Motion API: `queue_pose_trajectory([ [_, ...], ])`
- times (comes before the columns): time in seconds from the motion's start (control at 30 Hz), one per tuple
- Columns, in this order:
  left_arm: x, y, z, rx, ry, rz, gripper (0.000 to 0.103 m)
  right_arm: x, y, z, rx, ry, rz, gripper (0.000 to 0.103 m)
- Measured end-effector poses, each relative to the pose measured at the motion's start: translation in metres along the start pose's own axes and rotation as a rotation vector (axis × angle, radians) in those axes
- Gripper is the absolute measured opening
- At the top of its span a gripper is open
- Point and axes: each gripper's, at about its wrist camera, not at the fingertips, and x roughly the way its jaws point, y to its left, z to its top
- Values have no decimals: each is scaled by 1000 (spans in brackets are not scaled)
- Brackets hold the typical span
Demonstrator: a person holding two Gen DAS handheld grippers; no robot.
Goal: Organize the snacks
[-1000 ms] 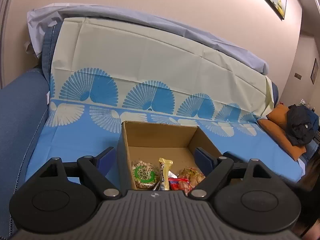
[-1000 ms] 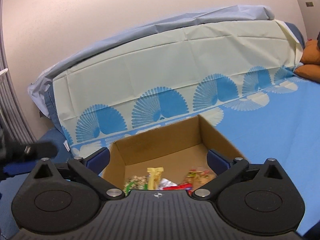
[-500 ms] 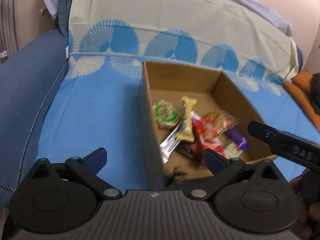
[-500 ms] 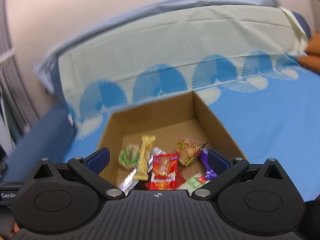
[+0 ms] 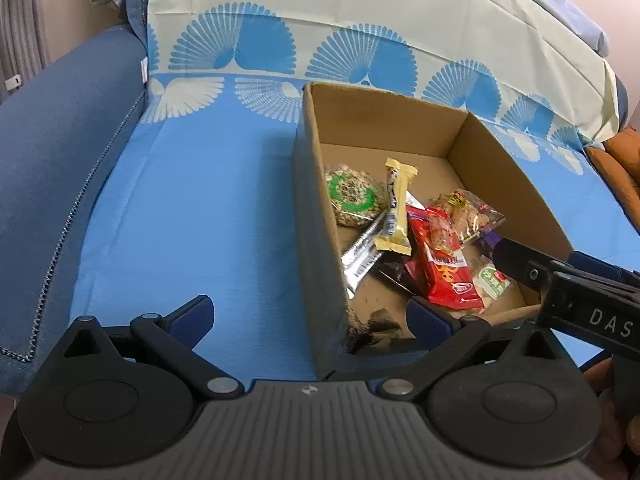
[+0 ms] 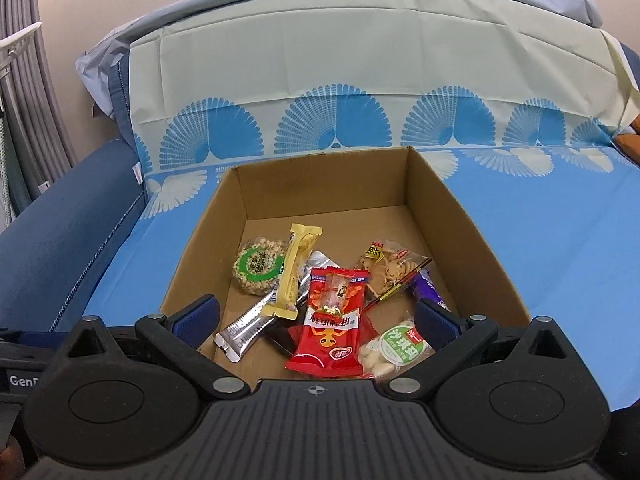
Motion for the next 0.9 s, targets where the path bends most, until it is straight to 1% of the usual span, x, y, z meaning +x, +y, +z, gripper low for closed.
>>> queue_pose_trajectory([
  [0.27, 2, -9, -2, 18, 1, -13, 102, 0, 2, -1, -12, 5, 1, 102],
  [0.9, 3, -12, -2, 25, 3, -17, 102, 1, 0, -1, -6, 11, -2, 102],
])
